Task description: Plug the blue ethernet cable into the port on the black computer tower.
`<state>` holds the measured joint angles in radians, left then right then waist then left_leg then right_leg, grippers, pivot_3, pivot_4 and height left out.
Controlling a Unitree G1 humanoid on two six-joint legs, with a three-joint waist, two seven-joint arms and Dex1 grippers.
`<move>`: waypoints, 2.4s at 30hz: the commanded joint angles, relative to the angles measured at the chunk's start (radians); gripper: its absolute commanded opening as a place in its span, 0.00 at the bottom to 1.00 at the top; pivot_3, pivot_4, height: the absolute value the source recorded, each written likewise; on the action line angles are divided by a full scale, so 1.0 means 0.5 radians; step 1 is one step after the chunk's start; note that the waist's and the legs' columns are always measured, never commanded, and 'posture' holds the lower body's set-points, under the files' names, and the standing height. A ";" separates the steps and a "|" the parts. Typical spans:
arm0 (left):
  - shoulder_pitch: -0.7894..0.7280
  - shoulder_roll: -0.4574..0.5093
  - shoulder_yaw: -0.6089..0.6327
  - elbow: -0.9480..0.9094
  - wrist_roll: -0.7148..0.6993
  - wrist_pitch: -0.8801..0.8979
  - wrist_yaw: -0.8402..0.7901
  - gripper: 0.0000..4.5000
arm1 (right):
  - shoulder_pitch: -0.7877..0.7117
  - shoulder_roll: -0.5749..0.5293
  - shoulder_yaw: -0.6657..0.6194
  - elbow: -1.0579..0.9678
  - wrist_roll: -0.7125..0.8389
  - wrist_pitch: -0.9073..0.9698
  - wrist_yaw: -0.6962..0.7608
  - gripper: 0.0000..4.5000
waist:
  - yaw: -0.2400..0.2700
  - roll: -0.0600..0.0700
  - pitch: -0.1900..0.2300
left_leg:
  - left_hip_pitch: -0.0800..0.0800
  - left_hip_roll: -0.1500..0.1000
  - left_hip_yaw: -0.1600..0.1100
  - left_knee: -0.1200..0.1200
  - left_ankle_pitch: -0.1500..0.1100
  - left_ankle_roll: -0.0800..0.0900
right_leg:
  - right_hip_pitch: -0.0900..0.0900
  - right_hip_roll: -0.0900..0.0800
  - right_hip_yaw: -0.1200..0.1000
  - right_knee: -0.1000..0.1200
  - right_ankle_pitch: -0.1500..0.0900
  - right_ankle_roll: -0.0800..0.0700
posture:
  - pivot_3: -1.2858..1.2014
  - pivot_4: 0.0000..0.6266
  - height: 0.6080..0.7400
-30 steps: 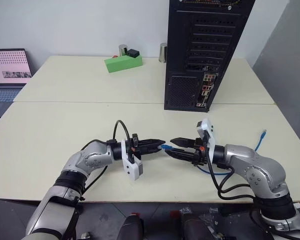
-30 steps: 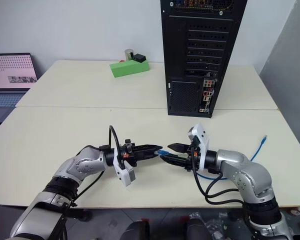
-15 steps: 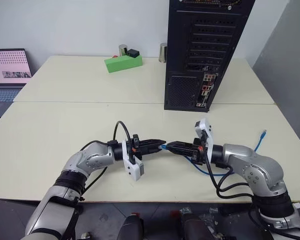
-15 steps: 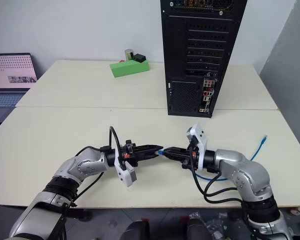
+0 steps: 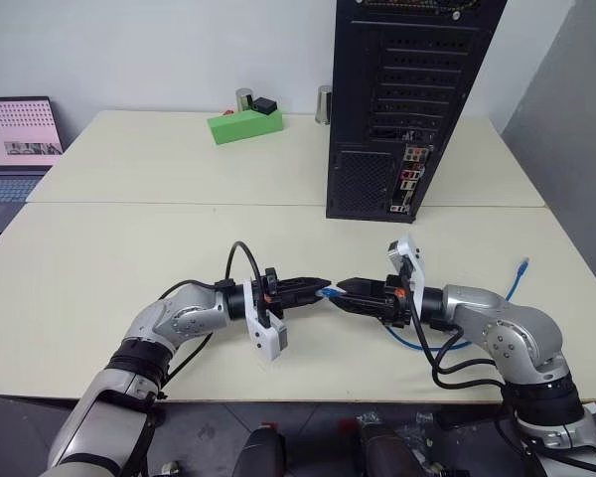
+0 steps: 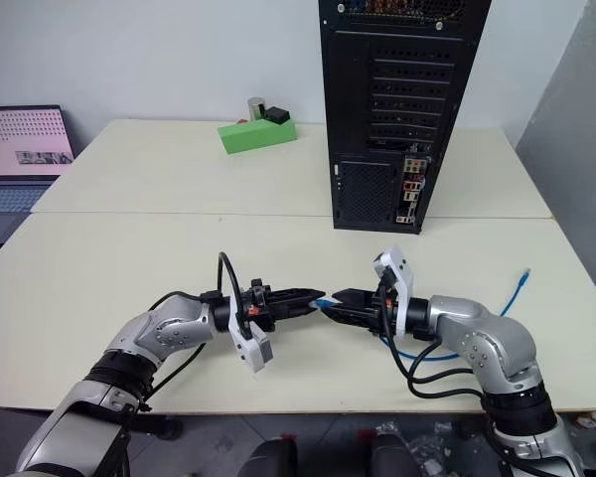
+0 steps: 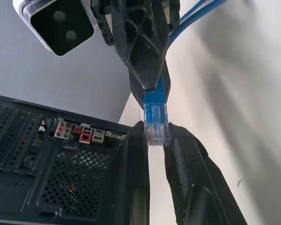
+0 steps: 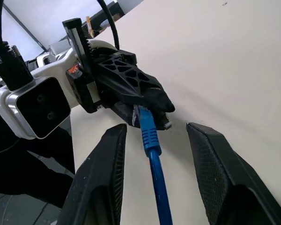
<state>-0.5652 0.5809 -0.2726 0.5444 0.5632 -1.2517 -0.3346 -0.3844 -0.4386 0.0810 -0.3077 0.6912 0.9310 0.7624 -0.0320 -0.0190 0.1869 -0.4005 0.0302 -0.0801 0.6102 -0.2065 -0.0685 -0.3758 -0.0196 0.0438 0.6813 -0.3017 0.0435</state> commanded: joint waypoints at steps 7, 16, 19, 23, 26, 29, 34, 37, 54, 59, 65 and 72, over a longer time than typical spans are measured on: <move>-0.024 0.032 -0.006 -0.088 -0.001 0.007 0.063 0.06 | -0.042 -0.015 -0.028 -0.019 0.065 0.009 0.042 0.20 | 0.000 0.000 0.000 | 0.000 0.000 0.000 0.000 0.000 0.000 | 0.000 0.000 0.000 0.000 0.000 0.000 | 0.52 0.24 1.00; -0.027 0.018 -0.006 -0.087 0.000 0.012 0.093 0.06 | -0.051 -0.018 -0.046 0.000 0.095 0.039 0.049 0.00 | 0.000 0.000 0.000 | 0.000 0.000 0.000 0.000 0.000 0.000 | 0.000 0.000 0.000 0.000 0.000 0.000 | 0.52 0.24 1.00; -0.025 0.018 -0.063 -0.042 -0.080 0.016 0.035 0.21 | -0.062 -0.027 -0.058 0.017 0.114 0.058 0.063 0.00 | 0.000 0.000 0.000 | 0.000 0.000 0.000 0.000 0.000 0.000 | 0.000 0.000 0.000 0.000 0.000 0.000 | 0.52 0.24 1.00; -0.021 0.050 -0.118 0.012 -0.189 0.029 -0.022 0.36 | -0.097 -0.065 -0.060 0.055 0.145 0.095 0.101 0.00 | 0.000 0.000 0.000 | 0.000 0.000 0.000 0.000 0.000 0.000 | 0.000 0.000 0.000 0.000 0.000 0.000 | 0.52 0.24 1.00; -0.013 0.062 -0.176 0.068 -0.383 0.114 -0.143 0.52 | -0.108 -0.096 -0.061 0.064 0.142 0.096 0.127 0.00 | 0.000 0.000 0.000 | 0.000 0.000 0.000 0.000 0.000 0.000 | 0.000 0.000 0.000 0.000 0.000 0.000 | 0.52 0.24 1.00; 0.041 0.062 -0.206 0.071 -0.713 0.332 -0.363 0.65 | -0.091 -0.133 -0.095 0.035 0.128 0.068 0.114 0.00 | -0.001 0.000 0.000 | 0.000 0.000 0.000 0.000 0.000 0.000 | 0.000 0.000 0.000 0.000 0.000 0.000 | 0.52 0.24 1.00; 0.267 0.022 -0.142 -0.374 -1.473 1.259 -0.835 0.89 | -0.010 -0.109 -0.247 -0.103 -0.028 -0.120 -0.167 0.00 | -0.004 0.000 0.000 | -0.001 0.000 0.000 -0.001 0.000 0.000 | -0.001 0.000 0.000 0.001 0.000 0.000 | 0.52 0.24 1.00; 0.351 0.016 -0.079 -0.698 -1.735 1.770 -0.919 0.96 | 0.041 -0.030 -0.277 -0.199 -0.188 -0.230 -0.440 0.00 | -0.003 0.000 0.000 | -0.001 0.001 -0.001 -0.001 0.000 0.000 | -0.001 0.000 -0.001 0.001 0.000 0.000 | 0.52 0.24 1.00; -0.118 -0.226 0.033 -1.036 -1.801 3.035 -0.888 0.96 | -0.168 0.870 -0.298 0.142 -1.125 -0.760 -1.914 0.00 | -0.005 0.000 0.000 | -0.003 0.000 0.000 -0.001 0.000 0.000 | -0.006 0.001 0.002 0.002 0.000 0.000 | 0.52 0.24 1.00; -0.194 -0.240 0.054 -0.911 -1.754 3.044 -0.953 0.96 | -0.318 0.911 -0.389 0.316 -1.103 -0.837 -1.931 0.00 | -0.006 0.001 0.000 | -0.003 0.000 0.001 -0.002 0.000 0.000 | -0.007 0.001 0.003 0.002 0.000 -0.001 | 0.52 0.24 1.00; -0.260 -0.321 0.111 -0.820 -1.737 3.074 -0.939 0.96 | -0.435 0.908 -0.455 0.410 -1.068 -0.864 -1.895 0.00 | -0.004 0.001 0.000 | -0.005 0.000 0.001 -0.002 0.000 0.000 | -0.008 0.001 0.003 0.002 0.000 -0.001 | 0.52 0.24 1.00; -0.370 -0.436 0.190 -0.670 -1.688 2.985 -0.892 0.96 | -0.515 0.899 -0.471 0.468 -1.056 -0.853 -1.844 0.00 | -0.006 0.001 0.000 | -0.005 0.000 0.001 -0.002 0.000 0.000 | -0.009 0.001 0.003 0.002 0.000 -0.001 | 0.52 0.24 1.00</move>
<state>-0.7251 0.3666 -0.2098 0.2061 -0.2918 0.2731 -0.7930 -0.6164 0.0143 -0.1530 -0.0524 0.1498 0.5259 -0.1731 -0.0348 -0.0186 0.1871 -0.4030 0.0302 -0.0795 0.6090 -0.2063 -0.0687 -0.3800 -0.0193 0.0453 0.6823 -0.3016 0.0431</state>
